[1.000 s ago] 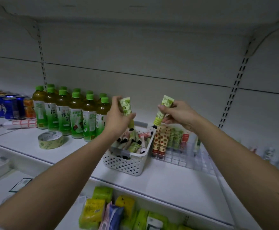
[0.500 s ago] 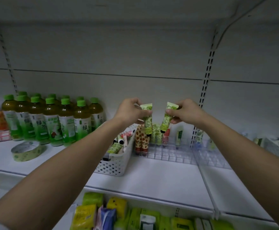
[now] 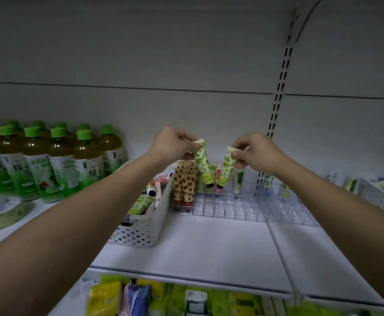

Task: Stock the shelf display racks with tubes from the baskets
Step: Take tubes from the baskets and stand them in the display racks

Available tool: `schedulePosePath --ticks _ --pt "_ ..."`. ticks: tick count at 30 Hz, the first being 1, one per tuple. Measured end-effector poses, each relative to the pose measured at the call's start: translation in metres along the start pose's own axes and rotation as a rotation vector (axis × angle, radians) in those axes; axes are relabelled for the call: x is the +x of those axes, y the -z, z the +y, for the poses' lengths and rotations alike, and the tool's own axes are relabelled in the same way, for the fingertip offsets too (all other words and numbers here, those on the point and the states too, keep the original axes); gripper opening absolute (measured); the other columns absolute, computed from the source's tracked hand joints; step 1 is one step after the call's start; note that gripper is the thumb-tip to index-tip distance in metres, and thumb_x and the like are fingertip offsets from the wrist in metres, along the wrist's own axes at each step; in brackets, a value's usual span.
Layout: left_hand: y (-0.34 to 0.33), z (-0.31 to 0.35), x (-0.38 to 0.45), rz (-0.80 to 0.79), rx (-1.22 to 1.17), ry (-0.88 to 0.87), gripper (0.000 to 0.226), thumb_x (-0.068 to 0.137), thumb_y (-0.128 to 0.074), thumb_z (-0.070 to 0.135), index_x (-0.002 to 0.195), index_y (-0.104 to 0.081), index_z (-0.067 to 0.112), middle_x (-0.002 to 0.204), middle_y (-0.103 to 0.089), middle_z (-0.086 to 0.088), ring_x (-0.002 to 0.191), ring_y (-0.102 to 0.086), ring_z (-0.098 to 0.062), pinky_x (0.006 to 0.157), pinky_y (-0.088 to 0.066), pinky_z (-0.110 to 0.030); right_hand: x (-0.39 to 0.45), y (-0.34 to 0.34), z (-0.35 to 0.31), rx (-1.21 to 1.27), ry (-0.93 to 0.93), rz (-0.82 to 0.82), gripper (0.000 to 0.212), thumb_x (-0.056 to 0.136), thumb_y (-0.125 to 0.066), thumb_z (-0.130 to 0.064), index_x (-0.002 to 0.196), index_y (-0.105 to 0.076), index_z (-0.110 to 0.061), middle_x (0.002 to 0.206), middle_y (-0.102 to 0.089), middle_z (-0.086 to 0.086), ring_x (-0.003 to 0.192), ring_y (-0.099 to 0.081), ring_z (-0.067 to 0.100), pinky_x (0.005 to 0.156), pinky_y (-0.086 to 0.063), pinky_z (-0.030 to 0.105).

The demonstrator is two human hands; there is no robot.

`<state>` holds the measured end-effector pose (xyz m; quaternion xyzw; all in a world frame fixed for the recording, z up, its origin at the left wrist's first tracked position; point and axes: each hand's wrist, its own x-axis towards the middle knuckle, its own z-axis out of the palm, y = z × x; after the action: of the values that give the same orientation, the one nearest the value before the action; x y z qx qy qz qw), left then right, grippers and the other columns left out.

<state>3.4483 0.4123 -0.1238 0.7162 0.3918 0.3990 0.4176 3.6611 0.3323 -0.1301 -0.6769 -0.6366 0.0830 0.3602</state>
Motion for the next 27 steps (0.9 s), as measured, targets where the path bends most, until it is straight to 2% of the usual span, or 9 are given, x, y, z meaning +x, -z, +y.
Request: schedulePosePath --ticks 6,10,14,20,27 --pt "-0.009 -0.004 0.024 -0.028 0.164 -0.016 0.008 0.08 -0.076 0.004 0.074 -0.073 0.009 0.072 -0.072 -0.008 0.065 -0.071 -0.018 0.064 -0.06 -0.026 0.015 -0.011 0.014 -0.034 -0.006 0.008 0.014 0.093 -0.065 -0.009 0.086 -0.066 -0.021 0.088 -0.07 0.0 0.065 -0.072 0.013 0.073 -0.062 0.038" --pt "-0.014 -0.008 0.036 -0.035 0.344 -0.096 0.003 0.079 -0.078 0.011 0.081 -0.076 0.009 0.074 -0.073 -0.004 0.069 -0.071 -0.017 0.07 -0.06 -0.029 0.022 -0.016 0.015 -0.039 0.02 -0.017 0.022 0.093 -0.065 -0.008 0.081 -0.064 -0.026 0.083 -0.069 -0.002 0.06 -0.069 0.007 0.059 -0.057 0.019" --pt "-0.02 -0.016 0.045 -0.033 0.496 -0.176 0.011 0.08 -0.078 0.014 0.089 -0.077 0.01 0.083 -0.073 0.0 0.074 -0.065 -0.008 0.08 -0.057 -0.028 0.028 -0.021 0.018 -0.017 0.038 -0.027 0.02 0.091 -0.066 -0.007 0.081 -0.067 -0.024 0.076 -0.069 -0.004 0.059 -0.069 0.007 0.067 -0.059 0.026" --pt "-0.029 -0.024 0.054 -0.025 0.619 -0.23 0.014 0.08 -0.078 0.016 0.092 -0.078 0.009 0.091 -0.075 -0.004 0.079 -0.067 -0.013 0.081 -0.056 -0.029 0.037 -0.024 0.025 0.019 0.019 -0.038 0.01 0.091 -0.067 -0.009 0.09 -0.07 -0.018 0.078 -0.071 -0.002 0.061 -0.07 0.009 0.068 -0.059 0.026" --pt "-0.037 -0.032 0.06 -0.027 0.724 -0.23 0.013 0.078 -0.08 0.015 0.09 -0.078 0.011 0.093 -0.075 -0.003 0.078 -0.064 -0.012 0.079 -0.054 -0.026 0.044 -0.031 0.032 0.043 0.034 -0.056 0.008 0.091 -0.067 -0.008 0.095 -0.072 -0.013 0.08 -0.072 0.002 0.063 -0.072 0.011 0.073 -0.061 0.031"
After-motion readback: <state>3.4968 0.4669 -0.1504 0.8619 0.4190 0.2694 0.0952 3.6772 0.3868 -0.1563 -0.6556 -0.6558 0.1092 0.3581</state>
